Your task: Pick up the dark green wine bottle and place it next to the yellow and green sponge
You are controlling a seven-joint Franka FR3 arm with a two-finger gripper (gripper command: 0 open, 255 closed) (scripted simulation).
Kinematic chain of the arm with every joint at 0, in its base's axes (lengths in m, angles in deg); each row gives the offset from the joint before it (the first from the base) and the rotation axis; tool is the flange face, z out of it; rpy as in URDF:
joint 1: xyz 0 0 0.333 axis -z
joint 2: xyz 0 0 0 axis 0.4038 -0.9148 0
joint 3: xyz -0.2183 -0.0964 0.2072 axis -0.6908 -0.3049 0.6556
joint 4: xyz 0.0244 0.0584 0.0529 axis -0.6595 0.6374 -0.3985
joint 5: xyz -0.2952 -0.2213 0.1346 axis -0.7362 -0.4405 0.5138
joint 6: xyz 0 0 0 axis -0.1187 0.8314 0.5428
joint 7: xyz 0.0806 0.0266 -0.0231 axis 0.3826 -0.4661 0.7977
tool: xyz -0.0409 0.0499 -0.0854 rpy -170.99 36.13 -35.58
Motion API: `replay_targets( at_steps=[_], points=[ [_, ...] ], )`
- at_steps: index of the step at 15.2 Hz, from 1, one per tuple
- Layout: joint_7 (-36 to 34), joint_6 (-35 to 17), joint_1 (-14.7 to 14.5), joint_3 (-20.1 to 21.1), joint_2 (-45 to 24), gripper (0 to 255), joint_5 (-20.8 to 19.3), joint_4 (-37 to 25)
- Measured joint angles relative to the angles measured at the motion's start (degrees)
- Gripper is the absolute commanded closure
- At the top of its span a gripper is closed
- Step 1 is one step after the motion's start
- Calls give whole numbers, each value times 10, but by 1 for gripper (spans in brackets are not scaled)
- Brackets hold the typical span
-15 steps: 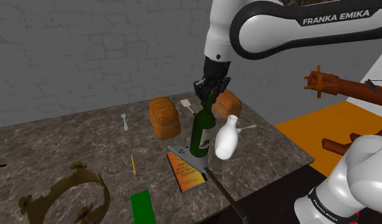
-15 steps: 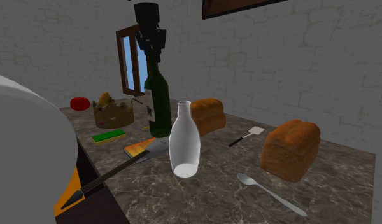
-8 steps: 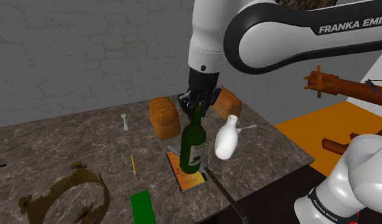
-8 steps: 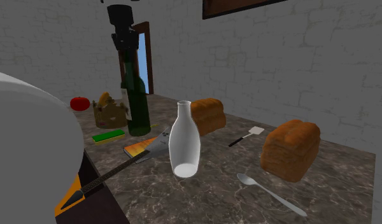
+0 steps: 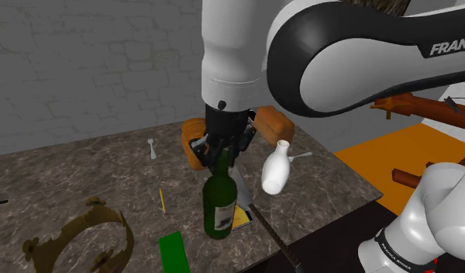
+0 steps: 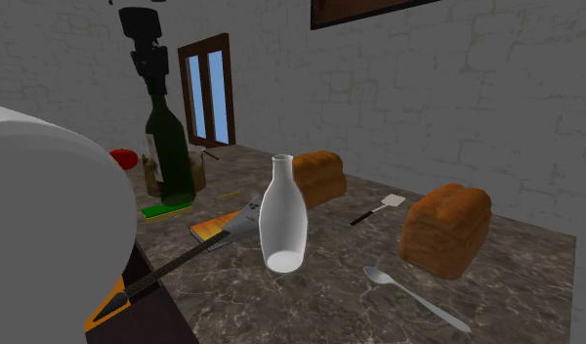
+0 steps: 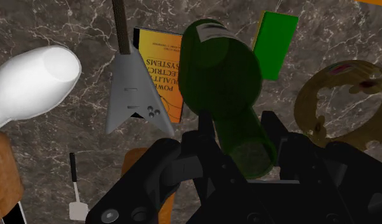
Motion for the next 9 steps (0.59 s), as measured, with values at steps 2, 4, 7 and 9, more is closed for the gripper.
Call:
replay_targets(
  at_steps=[2,4,7,9],
  points=[
    [-40,5,-13,22,-35,255,-19,-33],
    [-71,8,-26,37,-56,255,-32,-51],
    [-84,-3,-31,42,-65,255,-37,-47],
    [-88,-16,-32,43,-69,255,-40,-37]
  ],
)
